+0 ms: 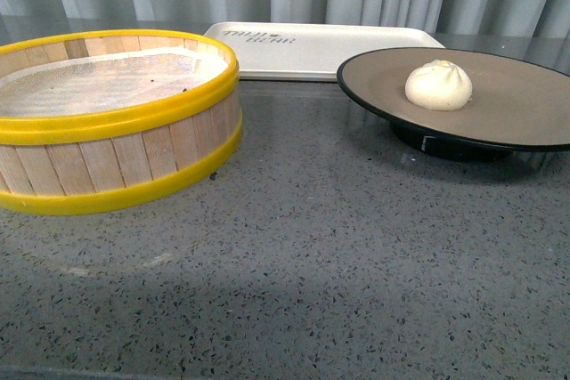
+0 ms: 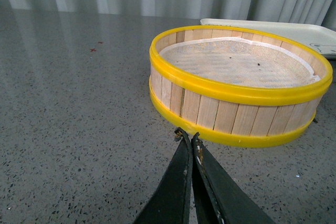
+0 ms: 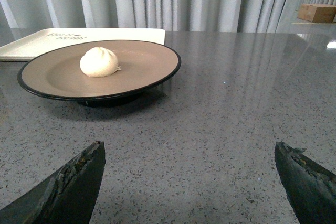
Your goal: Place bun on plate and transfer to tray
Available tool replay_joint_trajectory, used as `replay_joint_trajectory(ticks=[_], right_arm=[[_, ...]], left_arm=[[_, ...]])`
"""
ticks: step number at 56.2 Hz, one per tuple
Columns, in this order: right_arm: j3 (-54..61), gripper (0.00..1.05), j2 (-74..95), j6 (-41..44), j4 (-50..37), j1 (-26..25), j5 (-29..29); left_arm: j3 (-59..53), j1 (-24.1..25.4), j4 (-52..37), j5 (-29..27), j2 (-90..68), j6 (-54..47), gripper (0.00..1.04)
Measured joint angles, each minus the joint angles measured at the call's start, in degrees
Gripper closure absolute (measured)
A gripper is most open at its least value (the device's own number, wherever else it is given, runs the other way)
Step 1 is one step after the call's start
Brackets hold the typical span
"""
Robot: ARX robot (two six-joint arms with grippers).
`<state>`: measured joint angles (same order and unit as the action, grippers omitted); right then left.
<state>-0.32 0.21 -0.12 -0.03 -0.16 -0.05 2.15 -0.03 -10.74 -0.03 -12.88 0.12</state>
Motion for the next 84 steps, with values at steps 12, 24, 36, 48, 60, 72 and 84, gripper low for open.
replay_joint_trajectory(ticks=[12, 24, 36, 48, 60, 72, 84], right_arm=[[0.0, 0.08, 0.0, 0.0, 0.0, 0.0, -0.02], [0.0, 0.08, 0.0, 0.0, 0.0, 0.0, -0.02], [0.0, 0.08, 0.0, 0.0, 0.0, 0.0, -0.02], [0.0, 0.08, 0.0, 0.0, 0.0, 0.0, -0.02], [-2.49, 0.08, 4.17, 5.73, 4.57, 3.76, 11.43], [-10.54, 0.08, 21.07, 13.73, -9.22, -2.71, 11.43], [-24.35, 0.08, 47.58, -2.1, -23.74, -17.27, -6.4]], left_arm=[[-0.66, 0.0, 1.97, 0.02, 4.35, 0.02, 1.01], [-0.66, 0.0, 10.69, 0.02, 12.61, 0.0, 1.01], [-0.66, 0.0, 10.71, 0.02, 12.66, 0.04, 0.96], [-0.66, 0.0, 10.71, 0.02, 12.66, 0.04, 0.63], [-0.66, 0.0, 10.71, 0.02, 12.66, 0.02, 0.19], [-0.66, 0.0, 10.71, 0.02, 12.66, 0.02, 0.07], [-0.66, 0.0, 10.71, 0.04, 12.68, 0.02, 0.07]])
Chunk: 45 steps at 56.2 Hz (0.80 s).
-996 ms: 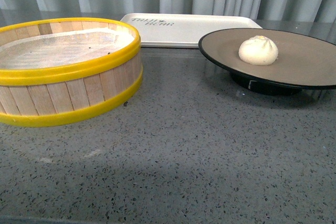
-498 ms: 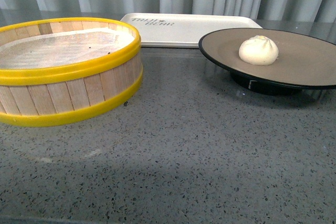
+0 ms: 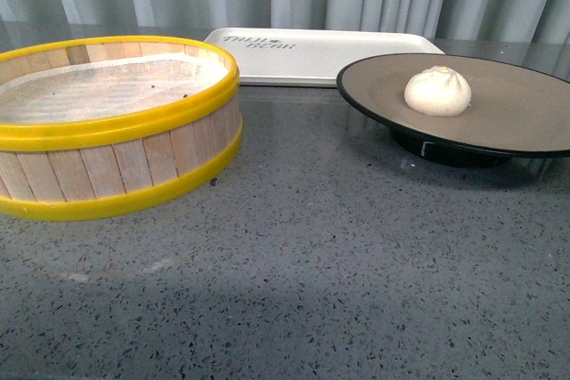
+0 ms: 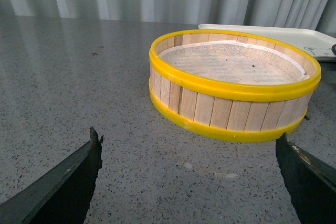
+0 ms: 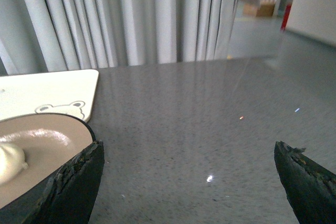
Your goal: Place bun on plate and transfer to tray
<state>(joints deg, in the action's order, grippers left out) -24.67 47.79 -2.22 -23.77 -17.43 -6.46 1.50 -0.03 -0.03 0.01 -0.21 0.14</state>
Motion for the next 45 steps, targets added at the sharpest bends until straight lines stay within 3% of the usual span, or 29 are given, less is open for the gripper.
replay_joint_trajectory(ticks=[9, 22, 32, 45], right_arm=[[-9.66, 0.08, 16.41, -21.2, -0.26, -3.19, -9.84], [-15.06, 0.08, 26.16, -46.75, 1.38, -1.55, -17.73], [-15.06, 0.08, 28.17, -55.67, 4.11, 1.4, -18.99], [-16.46, 0.08, 32.33, -58.49, 6.6, 2.56, -17.68]], left_arm=[[0.0, 0.0, 0.0, -0.02, 0.0, 0.0, 0.07], [0.0, 0.0, 0.0, -0.02, 0.0, 0.0, 0.07], [0.0, 0.0, 0.0, -0.02, 0.0, 0.0, 0.07], [0.0, 0.0, 0.0, 0.0, 0.0, 0.0, 0.07]])
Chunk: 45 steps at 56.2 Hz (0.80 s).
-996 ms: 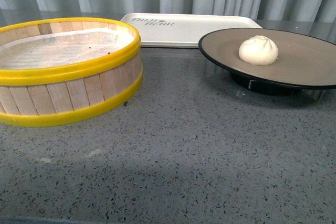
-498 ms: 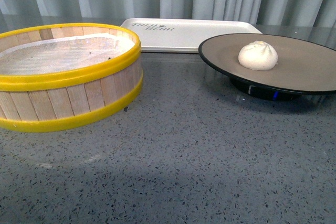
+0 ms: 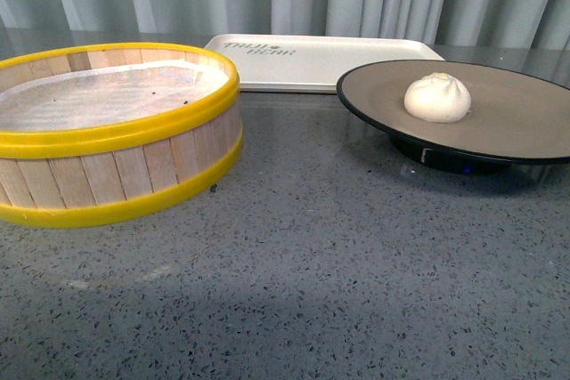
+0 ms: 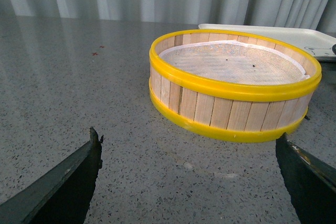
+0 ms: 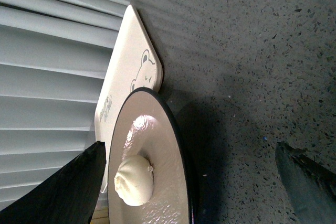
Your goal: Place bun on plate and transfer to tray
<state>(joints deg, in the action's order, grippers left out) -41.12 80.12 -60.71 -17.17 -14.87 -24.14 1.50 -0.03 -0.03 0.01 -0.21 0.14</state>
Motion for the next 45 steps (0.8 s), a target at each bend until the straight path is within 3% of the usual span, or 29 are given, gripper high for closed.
replay_joint_trajectory(ticks=[31, 38, 45], right_arm=[[-7.15, 0.09, 10.64, -5.55, -1.6, 7.56, -3.93], [-7.15, 0.27, 10.62, -5.46, -1.53, 8.07, -3.98], [-6.51, 0.54, 10.54, -5.31, -1.64, 8.15, -3.78]], left_arm=[[0.0, 0.0, 0.0, -0.02, 0.0, 0.0, 0.07], [0.0, 0.0, 0.0, -0.02, 0.0, 0.0, 0.07], [0.0, 0.0, 0.0, -0.02, 0.0, 0.0, 0.07]])
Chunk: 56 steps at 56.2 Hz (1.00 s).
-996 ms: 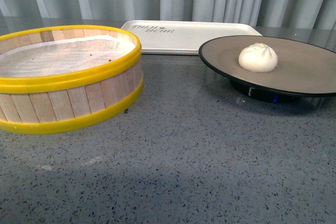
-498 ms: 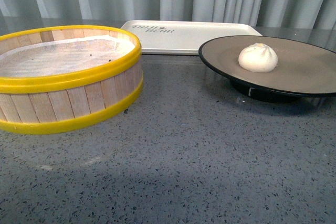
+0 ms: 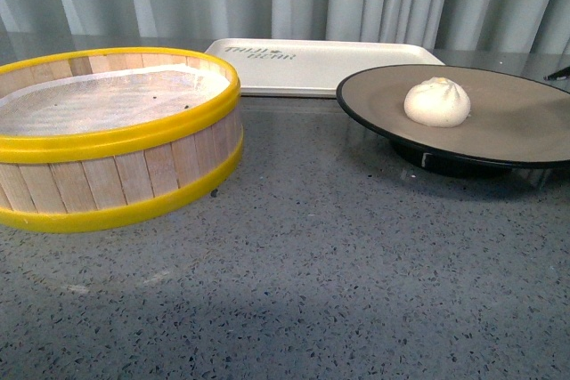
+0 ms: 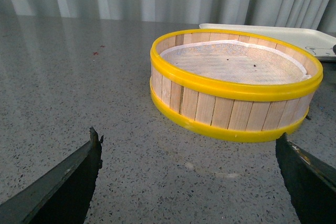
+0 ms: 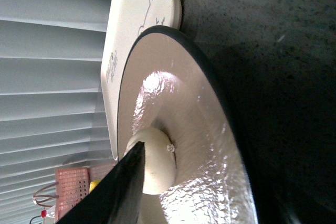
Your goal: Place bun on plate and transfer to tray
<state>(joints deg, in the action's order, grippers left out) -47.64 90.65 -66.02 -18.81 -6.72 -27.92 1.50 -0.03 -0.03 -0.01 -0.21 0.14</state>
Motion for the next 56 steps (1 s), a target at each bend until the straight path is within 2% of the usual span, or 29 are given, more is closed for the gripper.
replay_joint_trajectory(ticks=[11, 16, 36, 46, 56], right_arm=[[2.49, 0.93, -0.76, -0.15, -1.03, -0.72, -0.11], [2.58, 1.02, -1.46, -0.72, -1.42, -0.87, -0.66], [3.93, 1.02, -6.73, 0.17, -2.38, -2.03, -0.39], [3.15, 1.02, -9.55, -1.57, -8.33, -4.22, -1.05], [-2.27, 1.02, -5.22, -3.45, -10.51, -6.95, -1.79]], left_arm=[[0.0, 0.0, 0.0, 0.0, 0.0, 0.0, 0.07], [0.0, 0.0, 0.0, 0.0, 0.0, 0.0, 0.07], [0.0, 0.0, 0.0, 0.0, 0.0, 0.0, 0.07], [0.0, 0.0, 0.0, 0.0, 0.0, 0.0, 0.07], [0.0, 0.0, 0.0, 0.0, 0.0, 0.0, 0.07]])
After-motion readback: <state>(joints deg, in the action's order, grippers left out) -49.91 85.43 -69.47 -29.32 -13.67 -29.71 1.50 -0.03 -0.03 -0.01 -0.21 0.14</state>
